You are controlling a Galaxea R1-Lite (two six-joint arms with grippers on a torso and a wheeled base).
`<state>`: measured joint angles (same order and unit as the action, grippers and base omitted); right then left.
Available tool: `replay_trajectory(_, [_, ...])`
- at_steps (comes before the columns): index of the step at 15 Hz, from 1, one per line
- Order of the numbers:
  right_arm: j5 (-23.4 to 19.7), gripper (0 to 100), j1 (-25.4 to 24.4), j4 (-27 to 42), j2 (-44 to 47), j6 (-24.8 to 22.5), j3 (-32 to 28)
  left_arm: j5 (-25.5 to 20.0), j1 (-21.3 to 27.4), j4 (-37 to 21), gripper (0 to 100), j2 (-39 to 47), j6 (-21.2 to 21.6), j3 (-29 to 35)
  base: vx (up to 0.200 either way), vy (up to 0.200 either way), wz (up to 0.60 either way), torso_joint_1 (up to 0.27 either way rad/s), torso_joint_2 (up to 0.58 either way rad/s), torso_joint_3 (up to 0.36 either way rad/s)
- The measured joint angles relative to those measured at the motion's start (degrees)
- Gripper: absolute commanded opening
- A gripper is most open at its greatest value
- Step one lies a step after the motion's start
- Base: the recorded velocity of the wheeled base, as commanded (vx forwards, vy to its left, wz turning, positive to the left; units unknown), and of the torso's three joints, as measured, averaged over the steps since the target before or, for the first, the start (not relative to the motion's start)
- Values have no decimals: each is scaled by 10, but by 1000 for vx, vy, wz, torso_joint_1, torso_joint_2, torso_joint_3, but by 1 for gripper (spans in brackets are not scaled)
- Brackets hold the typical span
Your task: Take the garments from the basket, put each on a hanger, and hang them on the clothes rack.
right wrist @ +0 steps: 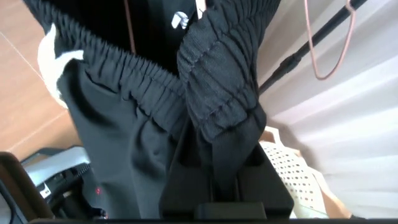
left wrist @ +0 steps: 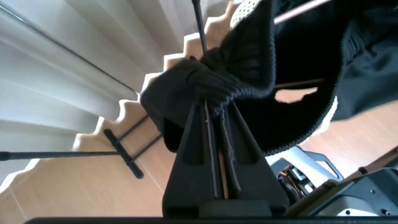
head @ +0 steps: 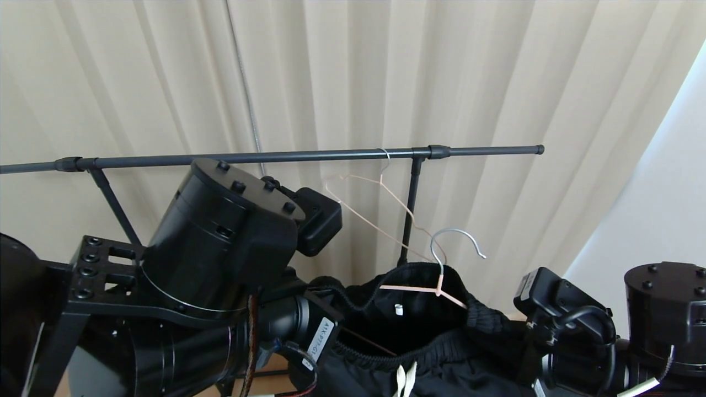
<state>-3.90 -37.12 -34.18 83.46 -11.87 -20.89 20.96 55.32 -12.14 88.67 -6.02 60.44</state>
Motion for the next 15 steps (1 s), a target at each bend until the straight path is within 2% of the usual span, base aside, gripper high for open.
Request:
replay_trajectory(2, [0, 0, -2, -23, 1, 14, 0, 0, 6, -9, 0, 4, -39, 9, 0, 0, 0, 0, 0, 0])
replay_trajectory(4, [1, 0, -3, -32, 3, 19, 1, -2, 10, -29, 0, 12, -107, 26, 0, 0, 0, 0, 0, 0])
replay_trajectory(6, [2, 0, -3, -33, 7, 19, 1, -5, 12, -34, 0, 25, -197, 37, 0, 0, 0, 0, 0, 0])
replay_trajectory(8, [3, 0, -3, -33, 12, 19, 2, -10, 14, -35, 0, 35, -256, 48, 0, 0, 0, 0, 0, 0])
replay_trajectory(11, [5, 0, -6, -64, 21, 15, 16, -20, 13, -36, 0, 38, -303, 85, 0, 0, 0, 0, 0, 0])
replay_trajectory(15, [37, 0, -16, -101, 43, 15, 26, -30, 12, -38, 0, 18, -306, 104, 0, 0, 0, 0, 0, 0])
